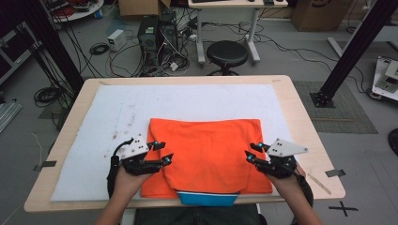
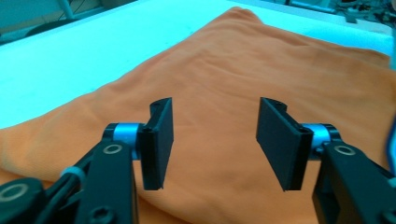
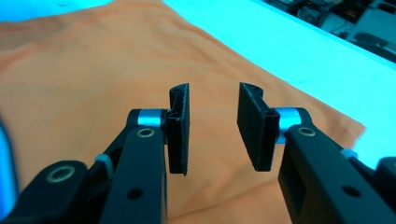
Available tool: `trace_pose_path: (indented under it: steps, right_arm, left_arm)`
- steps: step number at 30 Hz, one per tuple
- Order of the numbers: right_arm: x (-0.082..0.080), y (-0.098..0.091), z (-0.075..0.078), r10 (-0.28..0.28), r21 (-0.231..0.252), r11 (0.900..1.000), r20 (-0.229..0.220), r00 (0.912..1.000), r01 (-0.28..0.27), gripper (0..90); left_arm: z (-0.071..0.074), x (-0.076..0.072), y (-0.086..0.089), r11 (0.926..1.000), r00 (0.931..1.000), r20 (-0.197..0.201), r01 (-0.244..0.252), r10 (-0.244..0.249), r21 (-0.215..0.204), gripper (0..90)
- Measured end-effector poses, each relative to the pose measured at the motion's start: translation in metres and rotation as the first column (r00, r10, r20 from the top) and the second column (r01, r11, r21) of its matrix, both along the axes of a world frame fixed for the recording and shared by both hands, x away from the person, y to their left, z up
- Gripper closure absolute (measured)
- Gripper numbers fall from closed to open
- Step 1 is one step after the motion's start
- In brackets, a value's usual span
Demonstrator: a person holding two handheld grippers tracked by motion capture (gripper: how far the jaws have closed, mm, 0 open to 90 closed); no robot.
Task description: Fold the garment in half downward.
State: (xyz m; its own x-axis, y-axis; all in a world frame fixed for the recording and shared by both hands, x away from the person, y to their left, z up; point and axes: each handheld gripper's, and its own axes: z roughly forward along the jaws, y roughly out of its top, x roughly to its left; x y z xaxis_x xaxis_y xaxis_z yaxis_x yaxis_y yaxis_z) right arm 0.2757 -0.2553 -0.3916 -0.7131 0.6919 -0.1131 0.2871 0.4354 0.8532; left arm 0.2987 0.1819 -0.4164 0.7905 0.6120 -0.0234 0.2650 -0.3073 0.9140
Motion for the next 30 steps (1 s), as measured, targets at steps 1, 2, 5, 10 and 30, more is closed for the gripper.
trace_pose_path:
  steps: [1, 2, 5, 10, 30]
  right_arm:
    - [0.004, -0.003, 0.0, -0.013, 0.002, 0.9999, -0.005, 0.9999, 0.013, 65.6]
    - [0.008, -0.006, -0.001, -0.023, 0.005, 0.9997, -0.01, 0.9997, 0.023, 65.6]
    - [0.02, -0.012, -0.001, -0.054, 0.002, 0.9985, -0.021, 0.9983, 0.054, 65.6]
    - [0.041, -0.015, -0.002, -0.083, -0.02, 0.9964, -0.032, 0.9961, 0.082, 65.5]
    - [0.101, -0.023, -0.022, -0.179, -0.089, 0.9817, -0.132, 0.975, 0.168, 62.6]
  left_arm:
    - [-0.001, 0.003, 0.001, 0.9999, 0.9999, -0.001, -0.013, 0.013, 0.001, 43.7]
    - [-0.001, 0.007, 0.002, 0.9997, 0.9997, -0.006, -0.023, 0.023, 0.003, 42.7]
    - [-0.004, 0.018, 0.007, 0.9981, 0.9978, -0.026, -0.061, 0.062, 0.006, 39.4]
    - [-0.007, 0.036, 0.014, 0.9938, 0.9924, -0.058, -0.106, 0.108, 0.034, 36.5]
    - [-0.023, 0.092, 0.023, 0.9725, 0.962, -0.16, -0.205, 0.221, 0.11, 35.1]
